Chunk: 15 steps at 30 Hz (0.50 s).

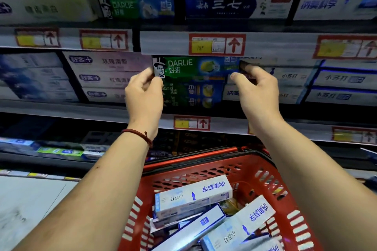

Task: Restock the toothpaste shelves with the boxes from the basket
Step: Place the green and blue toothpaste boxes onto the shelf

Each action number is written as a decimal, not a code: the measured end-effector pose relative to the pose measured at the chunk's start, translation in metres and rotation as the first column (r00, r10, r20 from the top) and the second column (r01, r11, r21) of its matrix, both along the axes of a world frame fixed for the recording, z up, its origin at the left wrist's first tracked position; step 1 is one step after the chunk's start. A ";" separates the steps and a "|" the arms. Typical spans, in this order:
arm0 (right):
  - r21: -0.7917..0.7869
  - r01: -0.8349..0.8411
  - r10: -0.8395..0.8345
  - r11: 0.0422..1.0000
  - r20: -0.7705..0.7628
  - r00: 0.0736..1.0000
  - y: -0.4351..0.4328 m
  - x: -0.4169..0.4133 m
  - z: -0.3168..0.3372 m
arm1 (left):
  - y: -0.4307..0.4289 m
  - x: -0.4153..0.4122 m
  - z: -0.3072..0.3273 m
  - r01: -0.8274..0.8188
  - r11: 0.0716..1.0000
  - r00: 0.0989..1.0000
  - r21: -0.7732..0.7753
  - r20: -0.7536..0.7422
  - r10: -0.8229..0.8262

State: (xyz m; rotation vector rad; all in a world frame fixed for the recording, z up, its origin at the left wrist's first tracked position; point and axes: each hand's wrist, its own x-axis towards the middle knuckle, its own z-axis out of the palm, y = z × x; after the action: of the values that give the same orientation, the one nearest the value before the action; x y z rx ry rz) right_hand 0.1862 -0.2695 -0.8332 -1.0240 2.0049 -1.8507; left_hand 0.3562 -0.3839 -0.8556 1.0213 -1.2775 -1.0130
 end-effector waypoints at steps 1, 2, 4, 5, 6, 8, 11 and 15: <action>0.000 -0.007 0.007 1.000 0.010 1.000 -0.004 0.000 0.001 | -0.003 0.000 0.000 0.004 1.000 1.000 -0.002 0.010 -0.004; -0.005 -0.016 0.016 1.000 0.014 1.000 -0.007 0.001 0.002 | -0.004 0.001 0.002 0.013 1.000 1.000 -0.009 0.016 -0.012; -0.016 -0.037 0.037 0.999 0.014 0.999 -0.011 0.004 0.007 | -0.008 0.002 0.006 0.028 1.000 1.000 -0.008 0.015 -0.027; -0.014 -0.043 0.043 0.999 0.017 0.999 -0.014 0.004 0.008 | -0.011 0.002 0.009 0.041 0.999 0.999 0.010 0.007 -0.041; -0.012 -0.046 0.046 0.999 0.024 0.999 -0.018 0.004 0.008 | -0.015 0.002 0.010 0.061 0.998 0.998 0.033 -0.001 -0.061; 0.005 -0.048 0.047 0.999 0.032 0.998 -0.024 0.005 0.006 | -0.021 0.001 0.009 0.101 0.992 0.994 0.072 0.022 -0.103; 0.057 -0.026 0.025 0.998 0.018 1.000 -0.031 0.007 0.000 | -0.031 -0.001 0.003 0.109 0.992 0.985 0.068 0.126 -0.117; 0.081 -0.010 0.008 0.997 0.024 1.000 -0.034 0.007 -0.005 | -0.038 -0.005 0.003 0.100 0.994 0.972 0.039 0.210 -0.106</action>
State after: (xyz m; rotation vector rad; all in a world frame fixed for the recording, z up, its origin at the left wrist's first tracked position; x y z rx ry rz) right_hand 0.1931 -0.3036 -0.8379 -0.9828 2.0410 -1.7528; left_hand 0.3508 -0.4214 -0.8530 1.1167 -1.5072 -1.0237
